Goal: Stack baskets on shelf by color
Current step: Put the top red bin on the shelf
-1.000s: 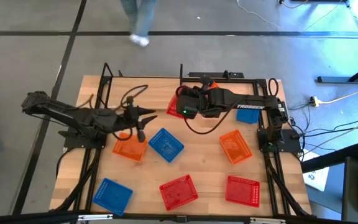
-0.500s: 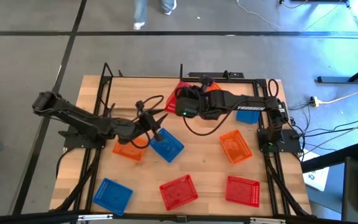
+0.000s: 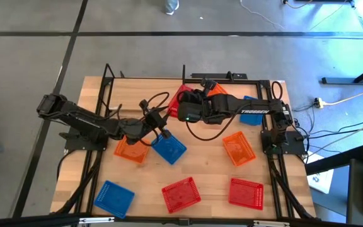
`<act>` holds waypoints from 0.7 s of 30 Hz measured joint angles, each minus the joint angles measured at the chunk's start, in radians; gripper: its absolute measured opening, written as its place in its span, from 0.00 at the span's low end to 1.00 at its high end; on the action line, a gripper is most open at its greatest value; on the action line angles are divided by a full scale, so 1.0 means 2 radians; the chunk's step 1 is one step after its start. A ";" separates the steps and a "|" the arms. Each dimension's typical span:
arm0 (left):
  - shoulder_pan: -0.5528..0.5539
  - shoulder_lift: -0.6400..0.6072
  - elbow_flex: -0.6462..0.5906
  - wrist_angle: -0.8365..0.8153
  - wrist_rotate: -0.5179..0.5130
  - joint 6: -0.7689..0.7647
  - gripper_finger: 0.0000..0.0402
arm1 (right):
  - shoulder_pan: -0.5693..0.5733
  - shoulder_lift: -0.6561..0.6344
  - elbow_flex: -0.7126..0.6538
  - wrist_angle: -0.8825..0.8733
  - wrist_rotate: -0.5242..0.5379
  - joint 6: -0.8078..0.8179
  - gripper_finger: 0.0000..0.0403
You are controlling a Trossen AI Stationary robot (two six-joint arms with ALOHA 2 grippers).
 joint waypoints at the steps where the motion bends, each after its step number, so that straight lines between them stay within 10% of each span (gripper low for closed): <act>1: 0.003 0.000 0.000 0.001 0.000 0.000 0.22 | 0.000 0.000 0.000 0.001 0.000 0.000 0.00; 16: 0.047 0.000 0.000 0.008 0.046 -0.017 0.21 | 0.013 0.000 0.000 0.023 0.005 -0.015 0.00; 21: 0.048 0.000 0.001 0.009 0.030 -0.017 0.07 | 0.013 0.000 0.000 0.024 0.002 -0.013 0.00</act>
